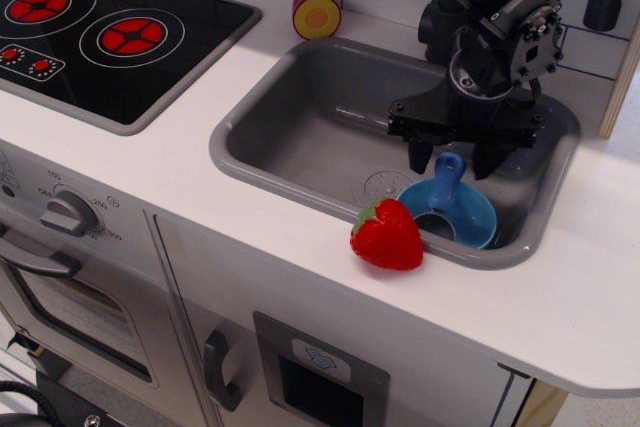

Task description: Put spoon in bowl sink

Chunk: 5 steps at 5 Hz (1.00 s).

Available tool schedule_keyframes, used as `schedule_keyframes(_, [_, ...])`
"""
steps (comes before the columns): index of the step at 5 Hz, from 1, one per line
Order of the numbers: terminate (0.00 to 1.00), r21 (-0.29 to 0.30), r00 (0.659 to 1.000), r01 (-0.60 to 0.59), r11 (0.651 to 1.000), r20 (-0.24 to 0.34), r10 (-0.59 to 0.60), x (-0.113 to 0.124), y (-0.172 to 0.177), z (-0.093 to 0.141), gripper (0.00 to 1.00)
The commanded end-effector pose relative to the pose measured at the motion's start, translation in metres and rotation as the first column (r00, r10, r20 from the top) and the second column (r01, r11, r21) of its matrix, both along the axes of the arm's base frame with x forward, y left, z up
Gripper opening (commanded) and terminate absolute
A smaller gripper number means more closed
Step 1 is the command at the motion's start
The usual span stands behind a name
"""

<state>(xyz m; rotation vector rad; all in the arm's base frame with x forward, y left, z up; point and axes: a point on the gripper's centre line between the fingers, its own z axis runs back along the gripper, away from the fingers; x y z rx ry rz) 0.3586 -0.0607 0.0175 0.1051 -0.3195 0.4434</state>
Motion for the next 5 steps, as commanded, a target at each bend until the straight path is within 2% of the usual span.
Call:
schedule_keyframes(1, [0.00, -0.069, 0.998, 0.016, 0.997, 0.057, -0.012, 0.002, -0.005, 0.041, 1.00])
schedule_keyframes(2, [0.00, -0.071, 0.999, 0.003, 0.997, 0.053, 0.001, 0.007, 0.005, 0.058, 1.00])
schedule_keyframes(4, [0.00, -0.071, 0.999, 0.003, 0.997, 0.053, 0.001, 0.007, 0.005, 0.058, 1.00])
schedule_keyframes(5, [1.00, -0.071, 0.999, 0.003, 0.997, 0.053, 0.001, 0.007, 0.005, 0.058, 1.00])
